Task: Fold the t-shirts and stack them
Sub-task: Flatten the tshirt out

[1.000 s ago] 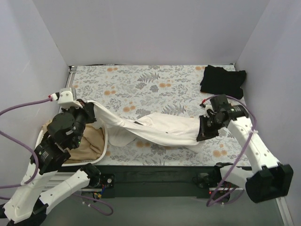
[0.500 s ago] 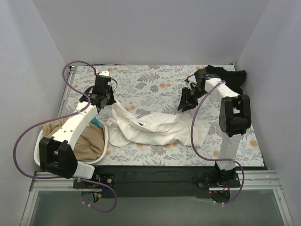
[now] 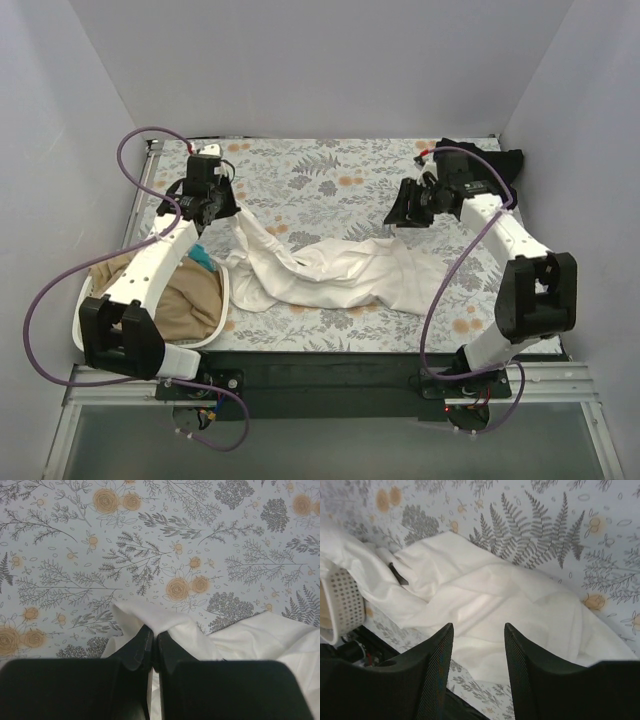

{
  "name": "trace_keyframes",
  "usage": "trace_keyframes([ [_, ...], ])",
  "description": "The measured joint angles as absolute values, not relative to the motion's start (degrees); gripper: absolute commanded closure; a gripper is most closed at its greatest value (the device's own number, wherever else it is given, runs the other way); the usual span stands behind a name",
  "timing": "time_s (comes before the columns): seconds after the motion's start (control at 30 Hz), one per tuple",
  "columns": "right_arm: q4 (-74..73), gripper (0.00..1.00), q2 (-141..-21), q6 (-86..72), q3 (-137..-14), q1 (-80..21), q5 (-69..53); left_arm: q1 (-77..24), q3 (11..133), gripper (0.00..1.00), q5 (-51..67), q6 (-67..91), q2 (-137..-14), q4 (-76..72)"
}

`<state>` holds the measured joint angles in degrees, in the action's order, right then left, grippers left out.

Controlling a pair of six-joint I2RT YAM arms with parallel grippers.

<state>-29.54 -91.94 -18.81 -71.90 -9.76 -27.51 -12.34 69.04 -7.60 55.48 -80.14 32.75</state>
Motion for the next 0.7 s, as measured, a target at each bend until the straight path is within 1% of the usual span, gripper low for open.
trace_keyframes([
  [0.1, -29.6, 0.48, -87.7, -17.2, -65.5, -13.6, -22.6, -12.3, 68.4, 1.00, -7.2, 55.5, -78.4, 32.8],
  [0.23, -29.9, 0.51, -87.4, -16.0, -61.0, -14.9, -17.8, -12.3, 67.9, 1.00, -7.0, 55.5, -77.5, 32.8],
  [0.43, -28.3, 0.54, -90.7, -15.3, -60.4, -15.0, -13.9, -12.3, 66.7, 1.00, -7.0, 55.5, -77.4, 32.5],
  [0.7, -24.4, 0.55, -96.1, -15.2, -60.2, -15.8, -12.8, -12.3, 65.9, 1.00, -6.9, 55.3, -77.0, 32.5],
])
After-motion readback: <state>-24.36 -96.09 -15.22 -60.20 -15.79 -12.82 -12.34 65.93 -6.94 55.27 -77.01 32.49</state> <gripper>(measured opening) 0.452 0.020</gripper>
